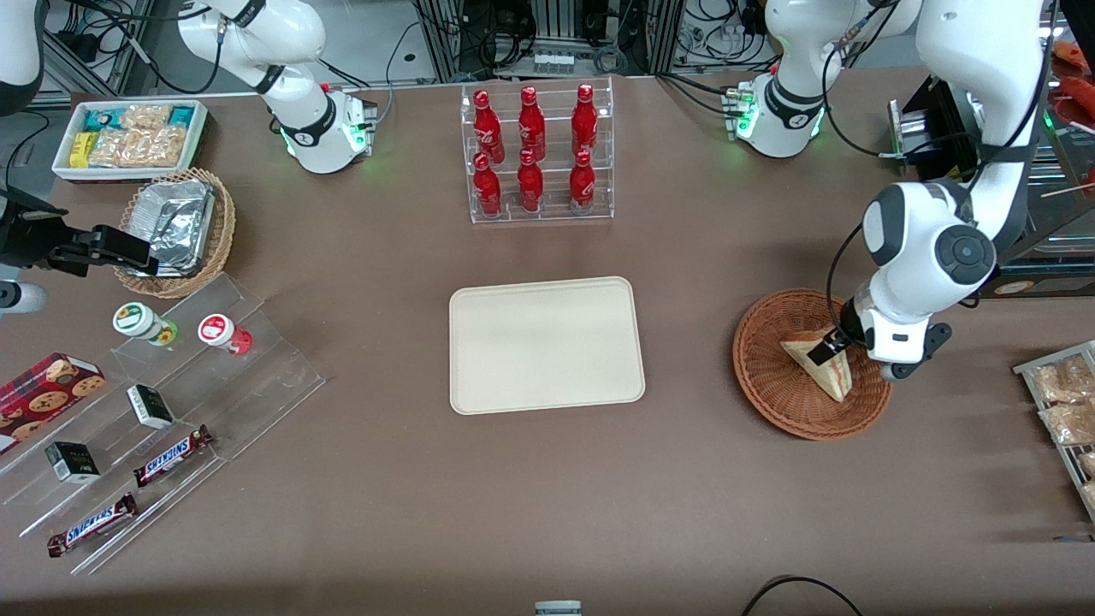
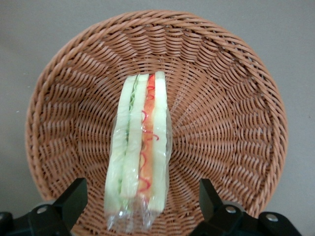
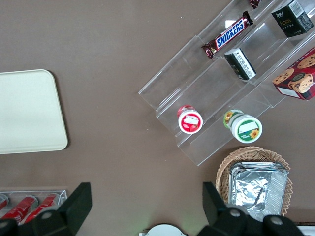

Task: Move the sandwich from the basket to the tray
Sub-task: 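Close the left gripper on the sandwich's crust edge and lift it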

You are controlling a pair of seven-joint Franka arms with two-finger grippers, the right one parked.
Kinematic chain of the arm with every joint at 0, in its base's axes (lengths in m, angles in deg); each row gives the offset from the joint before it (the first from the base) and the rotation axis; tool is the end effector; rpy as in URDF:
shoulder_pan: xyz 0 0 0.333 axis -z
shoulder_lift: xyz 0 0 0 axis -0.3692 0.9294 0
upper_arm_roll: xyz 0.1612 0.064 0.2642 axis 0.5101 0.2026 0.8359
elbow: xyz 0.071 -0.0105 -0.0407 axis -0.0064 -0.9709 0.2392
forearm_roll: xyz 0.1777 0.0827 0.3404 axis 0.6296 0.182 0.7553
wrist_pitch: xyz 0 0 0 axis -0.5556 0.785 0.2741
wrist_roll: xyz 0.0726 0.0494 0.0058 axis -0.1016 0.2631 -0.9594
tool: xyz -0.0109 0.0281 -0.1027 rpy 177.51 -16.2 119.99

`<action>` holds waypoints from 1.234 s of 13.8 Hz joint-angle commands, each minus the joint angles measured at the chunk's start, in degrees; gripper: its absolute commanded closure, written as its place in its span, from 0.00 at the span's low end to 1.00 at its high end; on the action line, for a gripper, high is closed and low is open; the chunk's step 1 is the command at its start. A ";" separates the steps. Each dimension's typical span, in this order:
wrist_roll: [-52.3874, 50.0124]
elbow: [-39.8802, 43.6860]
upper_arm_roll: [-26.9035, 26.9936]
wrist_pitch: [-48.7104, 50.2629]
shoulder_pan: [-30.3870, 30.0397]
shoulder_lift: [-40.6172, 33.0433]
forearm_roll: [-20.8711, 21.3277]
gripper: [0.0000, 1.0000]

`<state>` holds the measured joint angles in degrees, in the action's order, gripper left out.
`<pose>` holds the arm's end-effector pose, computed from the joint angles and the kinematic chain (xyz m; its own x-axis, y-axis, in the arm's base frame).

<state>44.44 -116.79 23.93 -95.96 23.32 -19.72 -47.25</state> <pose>0.5556 -0.0346 0.2790 0.7903 0.6124 -0.0206 0.6127 -0.7903 0.0095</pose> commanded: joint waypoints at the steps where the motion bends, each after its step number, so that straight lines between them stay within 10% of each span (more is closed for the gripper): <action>1: -0.86 -0.10 -0.11 -2.63 -0.42 2.16 -0.29 0.00; 3: -0.86 -0.18 -0.11 -2.73 -0.51 2.52 -0.29 0.06; 5: -1.39 -0.79 -0.11 -2.03 -0.60 2.08 -0.21 0.89; 6: -1.39 -0.80 -0.02 -0.89 -0.60 1.82 -0.20 1.00; 17: -0.42 12.20 -0.81 18.81 4.92 -1.26 0.50 1.00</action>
<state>44.18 -107.25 22.92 -79.27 25.19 -21.53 -47.21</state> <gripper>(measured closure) 0.841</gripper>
